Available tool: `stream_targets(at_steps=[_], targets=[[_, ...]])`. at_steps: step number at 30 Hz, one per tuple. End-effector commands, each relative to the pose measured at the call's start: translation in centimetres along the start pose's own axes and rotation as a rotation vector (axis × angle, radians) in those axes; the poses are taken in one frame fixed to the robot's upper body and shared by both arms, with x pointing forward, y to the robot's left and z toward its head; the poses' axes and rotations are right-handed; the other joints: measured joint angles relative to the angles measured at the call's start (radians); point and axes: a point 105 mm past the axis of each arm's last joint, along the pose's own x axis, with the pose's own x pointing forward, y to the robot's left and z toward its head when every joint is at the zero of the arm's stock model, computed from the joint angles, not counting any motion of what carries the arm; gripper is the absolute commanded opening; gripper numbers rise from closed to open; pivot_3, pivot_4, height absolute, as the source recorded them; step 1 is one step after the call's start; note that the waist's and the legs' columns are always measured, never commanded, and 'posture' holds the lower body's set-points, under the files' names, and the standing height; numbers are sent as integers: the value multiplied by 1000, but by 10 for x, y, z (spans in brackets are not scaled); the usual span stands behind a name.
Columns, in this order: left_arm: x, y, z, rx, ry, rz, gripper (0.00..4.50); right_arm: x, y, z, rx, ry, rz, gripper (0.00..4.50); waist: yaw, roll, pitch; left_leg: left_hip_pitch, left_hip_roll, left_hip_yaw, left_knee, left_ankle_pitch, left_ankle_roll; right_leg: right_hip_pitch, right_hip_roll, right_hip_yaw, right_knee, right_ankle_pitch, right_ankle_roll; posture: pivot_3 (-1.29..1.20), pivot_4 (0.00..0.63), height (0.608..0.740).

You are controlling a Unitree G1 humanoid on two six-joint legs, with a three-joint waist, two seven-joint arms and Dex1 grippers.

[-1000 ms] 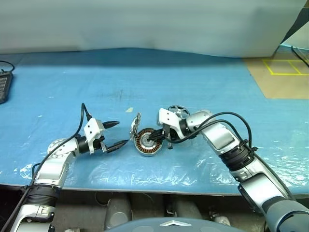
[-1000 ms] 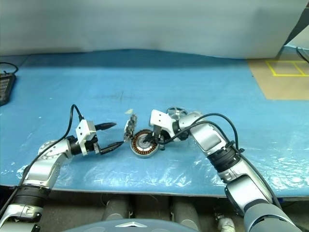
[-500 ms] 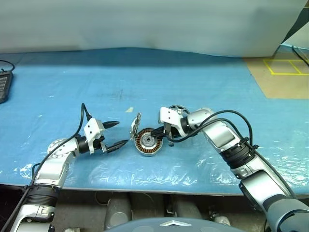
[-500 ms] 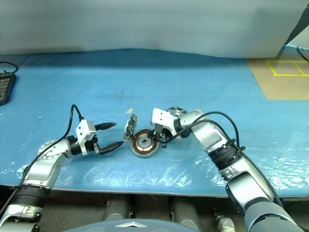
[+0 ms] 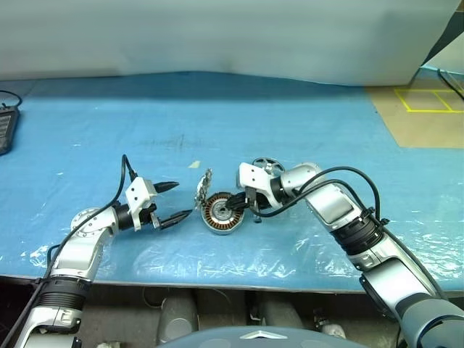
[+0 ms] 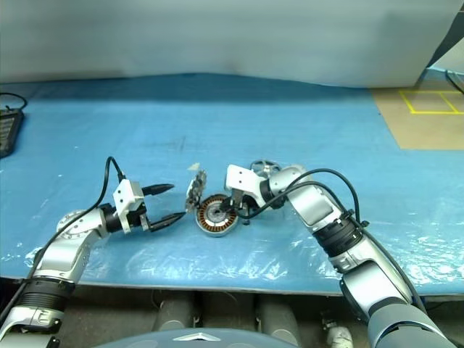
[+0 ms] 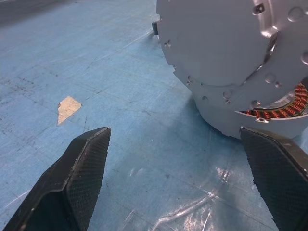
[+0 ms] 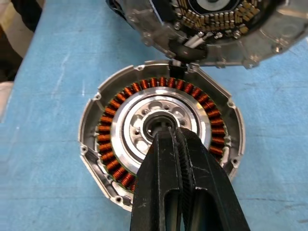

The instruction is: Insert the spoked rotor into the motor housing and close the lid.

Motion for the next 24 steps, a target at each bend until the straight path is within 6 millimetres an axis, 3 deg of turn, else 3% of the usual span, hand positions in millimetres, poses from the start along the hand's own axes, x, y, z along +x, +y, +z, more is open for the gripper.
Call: stream_targets(at_steps=[1,15,24], targets=[[-3,4,9,40,-11,9,4500,-3,7,9,-13,-30,34,51,0,0,0,0,0,0,0,0,0,0,0,0,0,0,0,0,150,740],[-4,4,8,36,-15,16,4500,-6,6,11,25,-52,51,51,0,0,0,-1,0,0,2,0,0,0,0,-1,1,0,0,0,150,740],[-6,5,8,38,-12,26,4500,2,12,8,70,-50,101,51,0,0,0,-1,0,0,2,0,0,0,0,-2,1,0,0,0,150,740]])
